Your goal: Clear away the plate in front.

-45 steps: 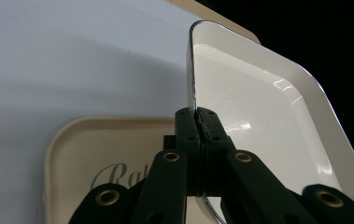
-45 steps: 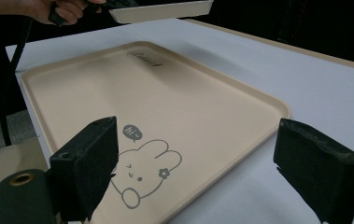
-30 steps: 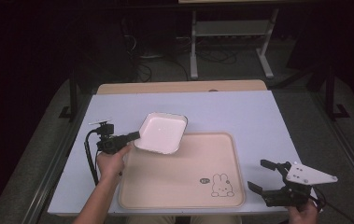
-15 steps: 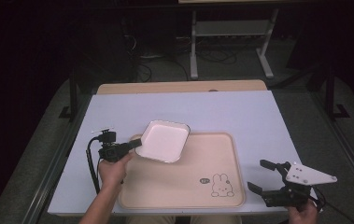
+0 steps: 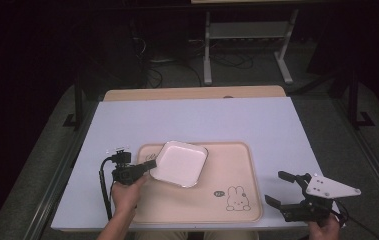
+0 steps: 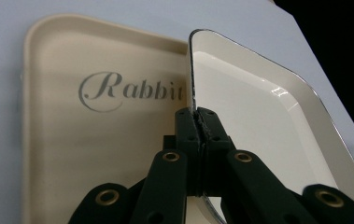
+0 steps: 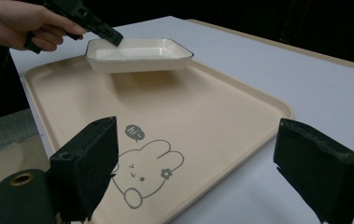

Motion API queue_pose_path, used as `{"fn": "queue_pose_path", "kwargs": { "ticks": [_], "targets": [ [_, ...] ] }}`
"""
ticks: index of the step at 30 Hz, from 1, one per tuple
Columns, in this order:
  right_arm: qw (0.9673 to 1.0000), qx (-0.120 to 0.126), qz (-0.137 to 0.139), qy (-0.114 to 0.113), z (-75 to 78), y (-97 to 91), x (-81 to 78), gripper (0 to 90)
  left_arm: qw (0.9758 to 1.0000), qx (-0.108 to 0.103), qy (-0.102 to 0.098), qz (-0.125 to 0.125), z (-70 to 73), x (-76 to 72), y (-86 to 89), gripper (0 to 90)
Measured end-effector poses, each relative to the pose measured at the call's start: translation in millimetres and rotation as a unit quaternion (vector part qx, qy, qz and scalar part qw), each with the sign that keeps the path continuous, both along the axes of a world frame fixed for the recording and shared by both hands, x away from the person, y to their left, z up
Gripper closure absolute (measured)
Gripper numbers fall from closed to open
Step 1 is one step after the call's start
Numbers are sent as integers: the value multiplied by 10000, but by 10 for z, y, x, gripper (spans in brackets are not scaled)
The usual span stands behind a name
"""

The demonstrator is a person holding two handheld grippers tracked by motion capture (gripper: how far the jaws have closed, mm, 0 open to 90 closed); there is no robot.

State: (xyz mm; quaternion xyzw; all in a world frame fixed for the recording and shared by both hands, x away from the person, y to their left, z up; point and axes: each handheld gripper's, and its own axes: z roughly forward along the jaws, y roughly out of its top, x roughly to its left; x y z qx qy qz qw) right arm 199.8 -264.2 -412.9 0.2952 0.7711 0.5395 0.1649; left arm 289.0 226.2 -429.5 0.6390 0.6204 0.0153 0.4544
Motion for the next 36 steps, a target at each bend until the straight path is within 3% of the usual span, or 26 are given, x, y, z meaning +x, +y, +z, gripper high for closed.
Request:
{"fn": "queue_pose_path", "kwargs": {
  "ticks": [5, 15, 20, 24, 33, 36],
  "targets": [
    [10000, -6, 14, -6, 0, 2, 0, 131, 9999, 120, -83, 14, -36, -74, -55, 887],
    [10000, -5, 24, -7, 1, 5, 1, 131, 9984, 569, 34, -34, -138, -171, -156, 886],
    [10000, -8, 31, -10, 3, 6, -2, 131, 9976, 685, 83, -111, -126, -220, -195, 874],
    [10000, -19, 44, -16, 4, 10, -1, 131, 9967, 787, 89, -195, -106, -267, -228, 806],
    [10000, -39, 62, -22, 6, 17, -4, 131, 9943, 1010, 96, -317, -116, -368, -227, 753],
    [10000, -46, 64, -13, 5, 19, -3, 131, 9947, 964, 104, -344, -121, -389, -229, 703]
  ]
}}
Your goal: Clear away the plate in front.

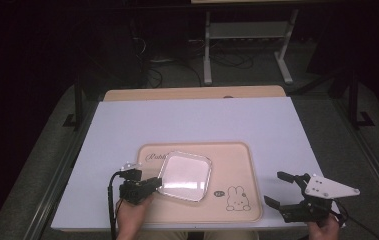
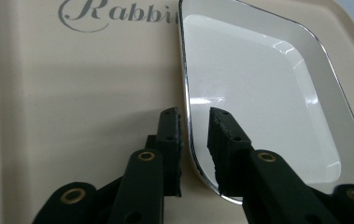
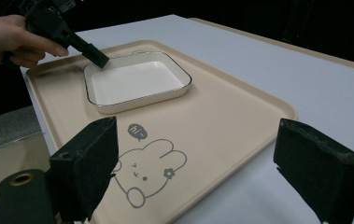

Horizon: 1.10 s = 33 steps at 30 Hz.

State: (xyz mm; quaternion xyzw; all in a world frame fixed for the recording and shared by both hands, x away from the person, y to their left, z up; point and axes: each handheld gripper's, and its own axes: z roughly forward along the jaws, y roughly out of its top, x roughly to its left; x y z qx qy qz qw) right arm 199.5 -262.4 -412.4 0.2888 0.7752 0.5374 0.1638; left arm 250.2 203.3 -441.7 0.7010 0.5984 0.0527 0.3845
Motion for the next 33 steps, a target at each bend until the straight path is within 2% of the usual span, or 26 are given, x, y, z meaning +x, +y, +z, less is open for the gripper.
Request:
{"fn": "queue_pose_path", "kwargs": {
  "ticks": [2, 18, 24, 33],
  "targets": [
    [10000, -10, -2, 5, -1, 0, -1, 131, 10000, -11, 9, -27, 1, -11, -17, 664],
    [10000, -28, 5, 13, 1, 7, -2, 131, 9998, -53, -47, -200, 10, -140, -73, 662],
    [10000, -30, 12, 9, 2, 12, -4, 131, 9996, -177, -38, -218, 4, -169, -86, 663],
    [10000, -46, 7, 22, 3, 19, -5, 131, 9991, -236, -71, -346, 4, -224, -127, 662]
  ]
}}
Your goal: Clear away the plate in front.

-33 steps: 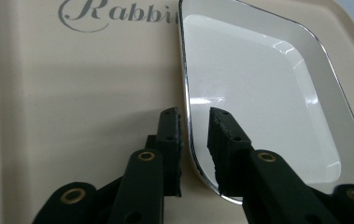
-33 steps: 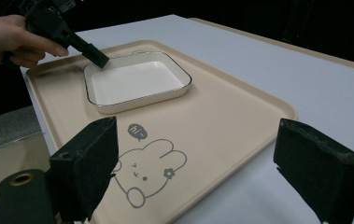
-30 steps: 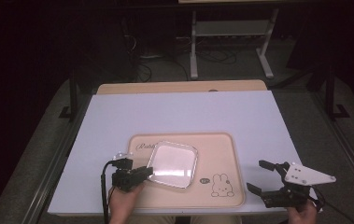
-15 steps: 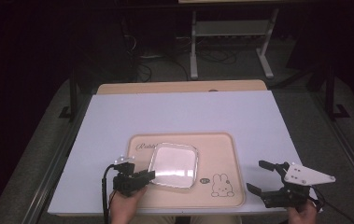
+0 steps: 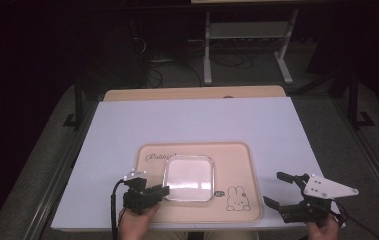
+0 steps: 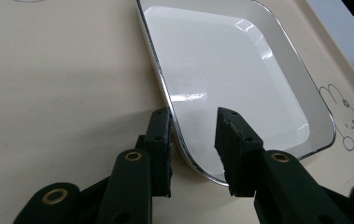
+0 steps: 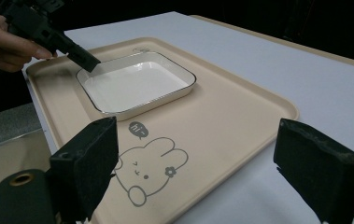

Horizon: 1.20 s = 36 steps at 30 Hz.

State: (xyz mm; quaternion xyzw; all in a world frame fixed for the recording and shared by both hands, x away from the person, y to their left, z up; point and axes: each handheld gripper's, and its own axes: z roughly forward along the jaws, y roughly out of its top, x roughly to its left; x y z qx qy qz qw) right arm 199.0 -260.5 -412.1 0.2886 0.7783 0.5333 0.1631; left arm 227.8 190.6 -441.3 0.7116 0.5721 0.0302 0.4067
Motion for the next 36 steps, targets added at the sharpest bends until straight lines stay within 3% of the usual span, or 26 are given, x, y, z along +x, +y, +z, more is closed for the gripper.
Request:
{"fn": "queue_pose_path", "kwargs": {
  "ticks": [7, 20, 36],
  "targets": [
    [10000, -9, 0, 5, 1, 1, -1, 131, 9999, 77, -111, 19, -1, -12, -5, 708],
    [10000, -30, -27, 39, -3, 4, 3, 131, 9998, 86, -199, -10, -2, -9, 14, 709],
    [10000, -78, 7, 51, -6, 15, 9, 131, 9983, 272, -487, -182, 84, -18, 100, 652]
  ]
}}
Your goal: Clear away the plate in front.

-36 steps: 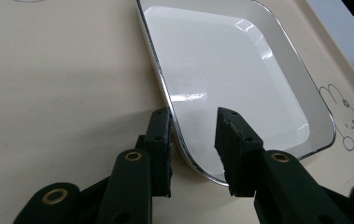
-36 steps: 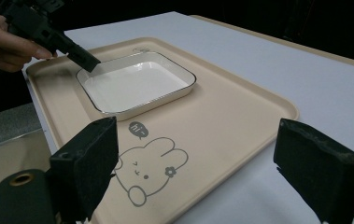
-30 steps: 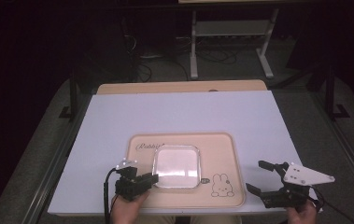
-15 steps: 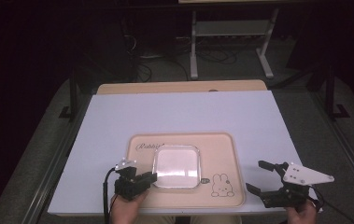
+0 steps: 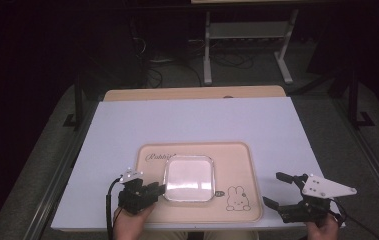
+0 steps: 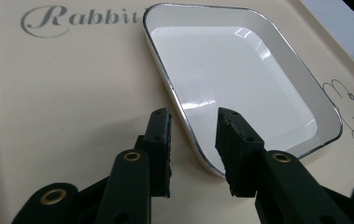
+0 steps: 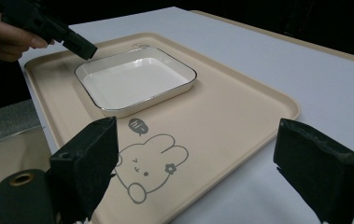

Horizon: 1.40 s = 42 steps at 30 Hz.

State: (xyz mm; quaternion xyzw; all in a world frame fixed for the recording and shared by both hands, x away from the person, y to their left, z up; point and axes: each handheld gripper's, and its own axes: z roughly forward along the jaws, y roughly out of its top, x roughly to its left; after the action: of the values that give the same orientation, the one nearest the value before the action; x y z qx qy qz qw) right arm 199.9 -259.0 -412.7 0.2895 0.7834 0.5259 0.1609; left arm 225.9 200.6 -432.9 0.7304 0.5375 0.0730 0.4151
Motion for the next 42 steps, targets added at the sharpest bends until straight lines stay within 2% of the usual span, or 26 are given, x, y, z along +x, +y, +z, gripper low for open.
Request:
{"fn": "queue_pose_path", "kwargs": {
  "ticks": [8, 11, 18, 21, 30, 34, 42],
  "targets": [
    [10000, -32, -15, 34, -4, 5, 4, 131, 9996, 86, -219, -158, 48, 25, -20, 625],
    [10000, -34, -16, 35, -4, 6, 5, 131, 9990, 124, -271, -326, 64, 45, -36, 603],
    [10000, -37, -29, 39, -5, 2, 7, 131, 9973, 240, -457, -530, 90, 65, -51, 580],
    [10000, -39, -34, 40, -5, 0, 8, 131, 9967, 229, -532, -574, 103, 79, -38, 570],
    [10000, -46, -55, 56, -7, -3, 12, 131, 9933, 324, -800, -770, 174, 115, 44, 531],
    [9999, -54, -66, 58, -8, -4, 15, 131, 9910, 417, -935, -864, 208, 122, 86, 514],
    [9999, -60, -84, 71, -10, -6, 19, 131, 9882, 427, -1126, -948, 241, 132, 186, 465]
  ]
}}
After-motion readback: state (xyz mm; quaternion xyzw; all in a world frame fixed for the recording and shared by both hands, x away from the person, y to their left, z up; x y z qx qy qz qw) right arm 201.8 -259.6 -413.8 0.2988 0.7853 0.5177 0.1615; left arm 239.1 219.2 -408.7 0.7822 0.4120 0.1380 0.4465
